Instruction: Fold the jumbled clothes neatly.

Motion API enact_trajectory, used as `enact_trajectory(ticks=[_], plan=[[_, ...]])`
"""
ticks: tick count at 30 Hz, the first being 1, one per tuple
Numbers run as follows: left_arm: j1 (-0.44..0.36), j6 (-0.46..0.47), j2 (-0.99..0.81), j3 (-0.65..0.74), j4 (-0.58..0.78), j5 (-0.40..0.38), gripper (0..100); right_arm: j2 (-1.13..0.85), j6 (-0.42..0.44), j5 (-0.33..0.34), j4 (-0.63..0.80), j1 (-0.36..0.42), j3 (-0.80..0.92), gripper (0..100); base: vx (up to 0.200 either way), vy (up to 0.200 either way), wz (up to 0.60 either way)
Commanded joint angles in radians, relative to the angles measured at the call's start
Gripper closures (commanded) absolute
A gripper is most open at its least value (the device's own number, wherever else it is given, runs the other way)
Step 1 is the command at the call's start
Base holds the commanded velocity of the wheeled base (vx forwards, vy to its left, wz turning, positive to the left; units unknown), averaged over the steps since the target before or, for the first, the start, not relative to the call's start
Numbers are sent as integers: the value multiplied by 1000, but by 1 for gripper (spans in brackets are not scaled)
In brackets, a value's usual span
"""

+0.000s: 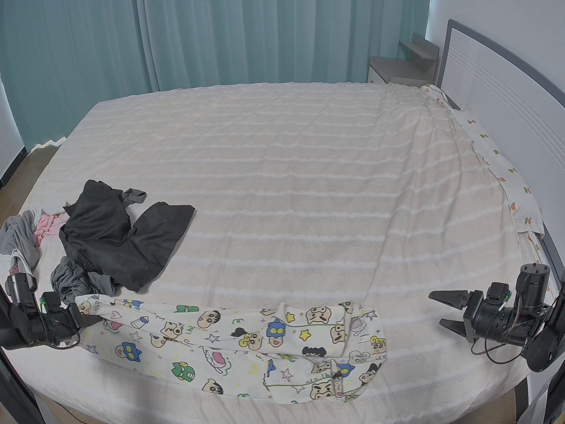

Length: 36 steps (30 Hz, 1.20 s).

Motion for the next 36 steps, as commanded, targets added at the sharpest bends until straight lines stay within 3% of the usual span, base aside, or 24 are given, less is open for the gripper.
enact_trajectory(ticks=[1,9,17,24,27,30,31,32,34,35,36], plan=[[170,-1,-5,-21,0,-94,100,0,0,1,1,1,18,0,0,0,0],[273,-22,-15,-58,5,-124,100,0,0,1,0,-1,18,0,0,0,0],[230,-71,-130,-24,9,-123,100,0,0,1,0,-1,18,0,0,0,0],[-141,-248,-391,30,54,117,100,2,0,2,0,-1,18,0,0,0,0],[-354,-283,-459,14,112,261,100,2,0,2,0,-1,18,0,0,0,0],[-575,-321,-477,-6,141,406,100,2,0,2,0,-1,18,0,0,0,0],[-575,-321,-477,-6,141,406,100,2,0,2,0,-1,18,0,0,0,0],[-696,-353,-471,-21,143,492,100,2,0,2,-2,-1,18,0,0,0,0],[-842,-386,-460,-42,143,589,100,6,0,2,-3,-1,18,0,0,0,0],[-842,-386,-460,-42,143,589,100,6,0,2,-3,-1,18,0,0,0,0],[-919,-396,-440,-59,143,640,100,9,0,2,-5,-1,18,0,0,0,0]])
